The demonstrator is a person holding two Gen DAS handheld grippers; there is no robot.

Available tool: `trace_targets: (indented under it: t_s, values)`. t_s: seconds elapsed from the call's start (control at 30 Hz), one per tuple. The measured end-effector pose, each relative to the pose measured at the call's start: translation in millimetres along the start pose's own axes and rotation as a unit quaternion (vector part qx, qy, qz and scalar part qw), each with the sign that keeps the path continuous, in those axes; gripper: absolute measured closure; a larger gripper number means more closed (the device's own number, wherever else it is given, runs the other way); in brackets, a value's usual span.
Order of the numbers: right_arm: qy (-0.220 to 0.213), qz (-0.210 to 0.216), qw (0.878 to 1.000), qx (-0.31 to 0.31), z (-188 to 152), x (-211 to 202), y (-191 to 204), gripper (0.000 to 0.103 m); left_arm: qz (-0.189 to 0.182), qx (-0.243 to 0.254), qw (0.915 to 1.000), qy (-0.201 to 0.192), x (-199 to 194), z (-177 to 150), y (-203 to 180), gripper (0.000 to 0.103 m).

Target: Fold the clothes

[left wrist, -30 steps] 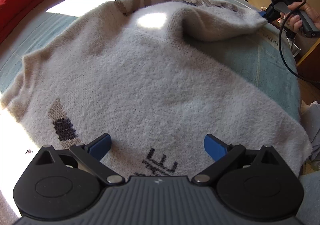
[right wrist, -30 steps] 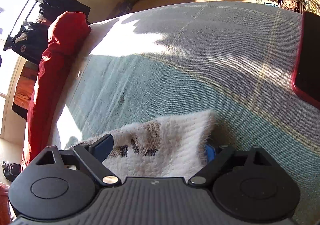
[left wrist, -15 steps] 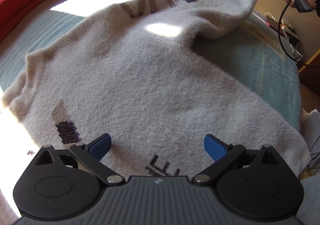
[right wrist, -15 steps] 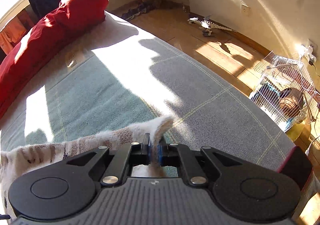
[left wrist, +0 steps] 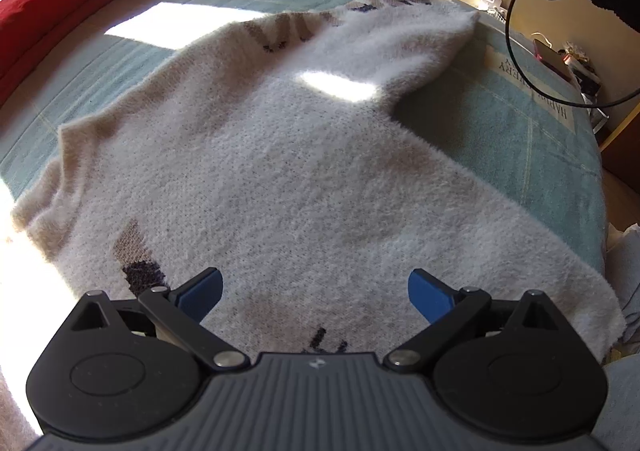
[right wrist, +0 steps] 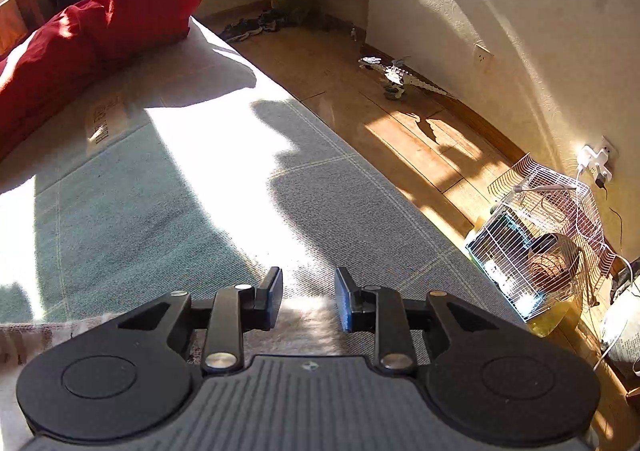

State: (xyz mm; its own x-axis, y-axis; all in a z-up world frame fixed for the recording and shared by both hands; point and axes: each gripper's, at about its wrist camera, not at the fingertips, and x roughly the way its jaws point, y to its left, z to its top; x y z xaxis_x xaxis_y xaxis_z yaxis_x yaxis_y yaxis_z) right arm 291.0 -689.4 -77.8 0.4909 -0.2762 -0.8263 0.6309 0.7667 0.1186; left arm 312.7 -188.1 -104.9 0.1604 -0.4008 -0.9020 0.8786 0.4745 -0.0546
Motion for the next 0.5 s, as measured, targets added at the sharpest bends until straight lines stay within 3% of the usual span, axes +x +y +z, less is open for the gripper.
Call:
trace_targets:
  t_s: [0.1, 0.17, 0.33, 0.43, 0.5]
  values:
    - [0.005, 0.082, 0.996, 0.018, -22, -20, 16, 0.044, 0.003, -0.010, 0.9999, 0.003, 3, -3, 2, 0.005]
    - [0.022, 0.153, 0.988, 0.019, -39, -26, 37, 0.036, 0.006, -0.017, 0.9998, 0.004, 6, -4, 3, 0.005]
    - [0.100, 0.311, 0.945, 0.015, -92, -14, 108, 0.034, 0.013, -0.022, 0.9996, 0.009, 14, -4, 0, 0.005]
    - [0.142, 0.346, 0.927, -0.003, -122, 2, 145, 0.033, 0.018, -0.022, 0.9995, 0.011, 17, -5, -1, 0.004]
    - [0.145, 0.331, 0.932, -0.034, -130, 7, 155, 0.033, 0.019, -0.026, 0.9994, 0.010, 18, -5, 0, 0.004]
